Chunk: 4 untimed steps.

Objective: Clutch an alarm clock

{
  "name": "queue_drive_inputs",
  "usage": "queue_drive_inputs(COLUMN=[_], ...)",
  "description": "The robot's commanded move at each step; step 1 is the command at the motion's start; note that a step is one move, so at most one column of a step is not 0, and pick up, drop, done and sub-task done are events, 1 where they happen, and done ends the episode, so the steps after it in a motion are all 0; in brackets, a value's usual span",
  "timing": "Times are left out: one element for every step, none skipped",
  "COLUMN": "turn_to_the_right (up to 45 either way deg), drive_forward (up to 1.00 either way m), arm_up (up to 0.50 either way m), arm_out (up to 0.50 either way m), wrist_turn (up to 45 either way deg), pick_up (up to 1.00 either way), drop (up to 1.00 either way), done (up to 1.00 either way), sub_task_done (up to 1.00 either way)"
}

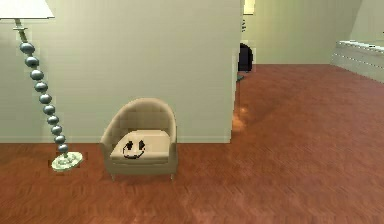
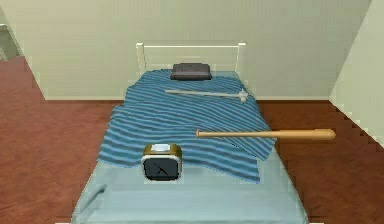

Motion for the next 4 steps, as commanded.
queue_drive_inputs(turn_to_the_right=[0.0,0.0,0.0,0.0], drive_forward=[0.0,0.0,0.0,0.0], arm_up=[0.1,0.0,0.0,0.0], arm_out=[0.0,0.42,0.0,0.0], wrist_turn=[0.0,0.0,45.0,45.0], pick_up=[0.0,0.0,0.0,0.0], drop=[0.0,0.0,0.0,0.0], done=[0.0,0.0,0.0,0.0], sub_task_done=[0.0,0.0,0.0,0.0])
